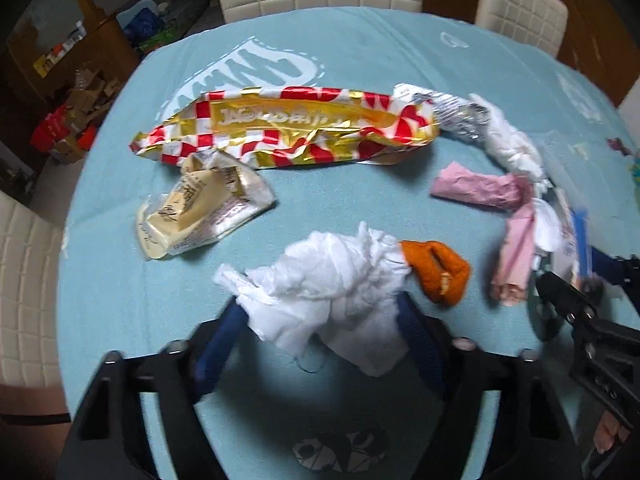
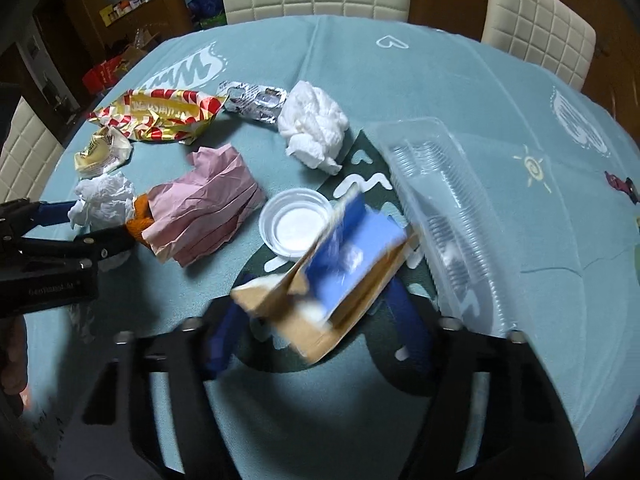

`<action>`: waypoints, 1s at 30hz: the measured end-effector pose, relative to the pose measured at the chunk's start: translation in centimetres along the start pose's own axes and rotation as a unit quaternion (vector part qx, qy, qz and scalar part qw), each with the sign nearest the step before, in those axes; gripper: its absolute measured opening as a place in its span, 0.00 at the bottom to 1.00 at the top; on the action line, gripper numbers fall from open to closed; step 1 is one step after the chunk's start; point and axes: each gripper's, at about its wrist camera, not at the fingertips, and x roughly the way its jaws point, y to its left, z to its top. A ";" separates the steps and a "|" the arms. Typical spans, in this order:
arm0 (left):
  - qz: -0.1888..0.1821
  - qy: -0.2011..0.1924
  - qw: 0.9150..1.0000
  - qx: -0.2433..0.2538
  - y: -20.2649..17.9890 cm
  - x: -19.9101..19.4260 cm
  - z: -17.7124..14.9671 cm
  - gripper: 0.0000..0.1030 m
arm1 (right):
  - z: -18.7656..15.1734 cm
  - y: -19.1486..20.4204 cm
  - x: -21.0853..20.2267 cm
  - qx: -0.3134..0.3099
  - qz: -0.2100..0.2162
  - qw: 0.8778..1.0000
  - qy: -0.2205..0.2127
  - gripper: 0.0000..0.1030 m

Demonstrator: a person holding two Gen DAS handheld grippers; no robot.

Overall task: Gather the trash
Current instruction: 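Grasp the white tissue with the left gripper while the right grasps the paper cup piece, then carry the tissue and paper cup piece over the clear bin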

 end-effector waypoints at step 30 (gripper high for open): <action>-0.040 -0.019 0.999 -0.014 1.8 -7.4 -9.6 0.04 | -6.0 7.2 -8.0 -0.063 0.065 0.995 -0.030 0.34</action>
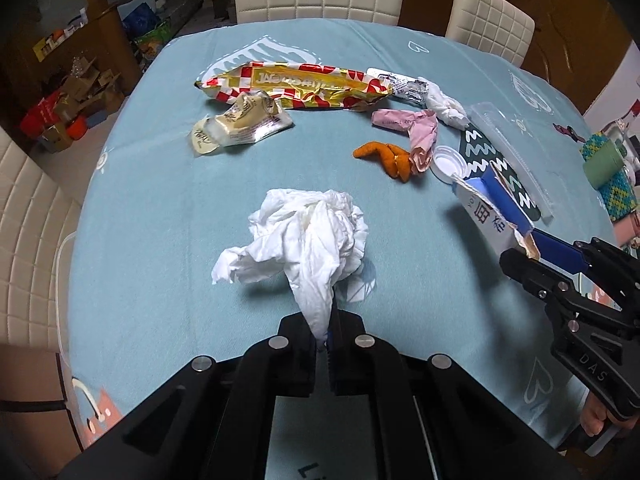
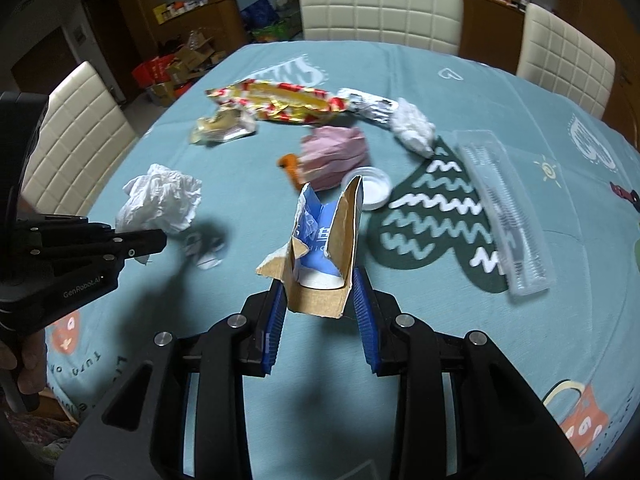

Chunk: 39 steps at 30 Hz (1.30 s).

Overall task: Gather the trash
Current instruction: 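Carry the tissue and paper cup piece over the clear bin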

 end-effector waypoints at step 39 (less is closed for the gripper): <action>0.072 -0.033 0.987 -0.138 15.5 -5.3 -6.8 0.04 | 3.0 19.3 3.0 -0.171 0.113 0.979 0.017 0.34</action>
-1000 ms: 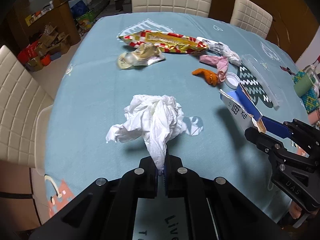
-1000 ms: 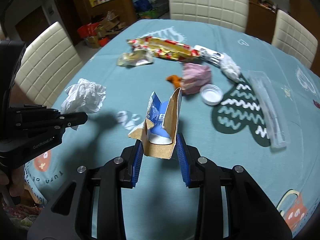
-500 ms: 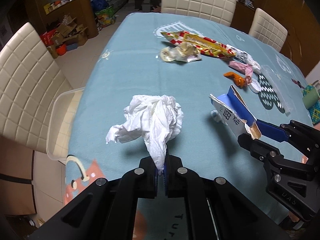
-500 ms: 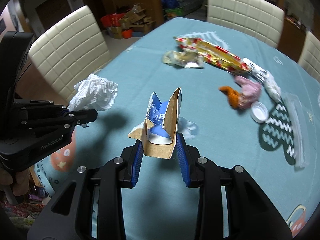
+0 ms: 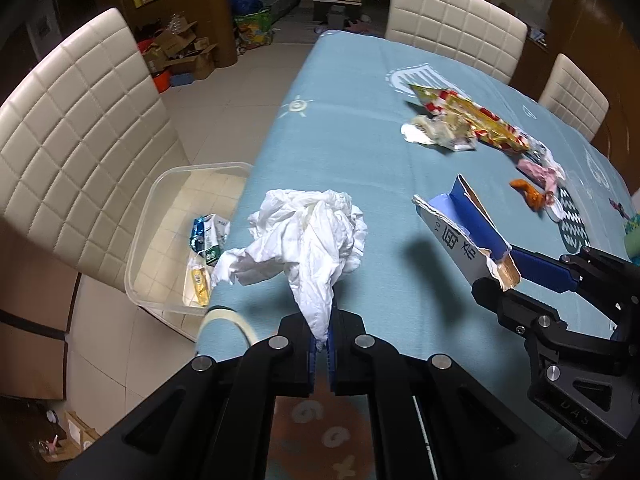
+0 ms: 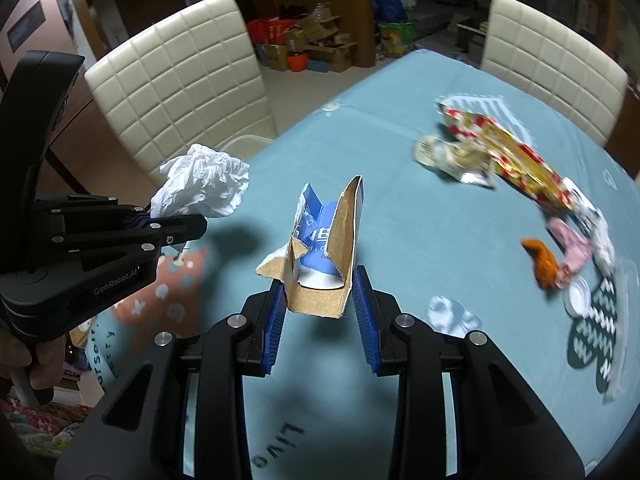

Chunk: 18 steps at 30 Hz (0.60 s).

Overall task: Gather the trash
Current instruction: 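Carry the tissue and paper cup piece over the clear bin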

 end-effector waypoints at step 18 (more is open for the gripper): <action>0.036 0.009 0.996 -0.076 9.7 1.6 0.9 0.04 | 6.8 6.4 6.3 -0.077 0.048 0.996 0.018 0.34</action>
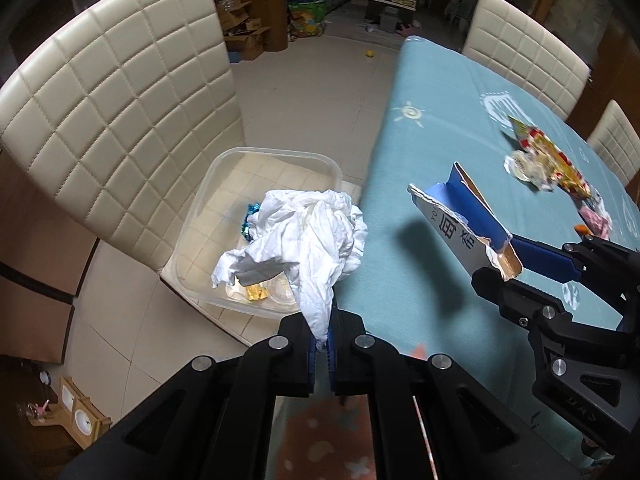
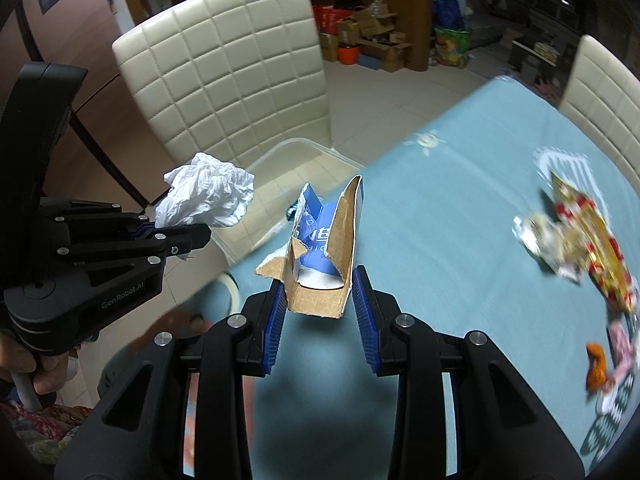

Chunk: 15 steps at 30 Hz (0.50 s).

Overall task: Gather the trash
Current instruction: 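Carry the tissue and paper cup piece over the clear bin, then open both grippers to drop the tissue and paper piece into the bin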

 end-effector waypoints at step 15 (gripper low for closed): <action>0.021 0.003 0.997 -0.075 6.5 2.8 4.9 0.05 | 8.0 2.1 4.5 -0.059 0.035 0.998 -0.012 0.34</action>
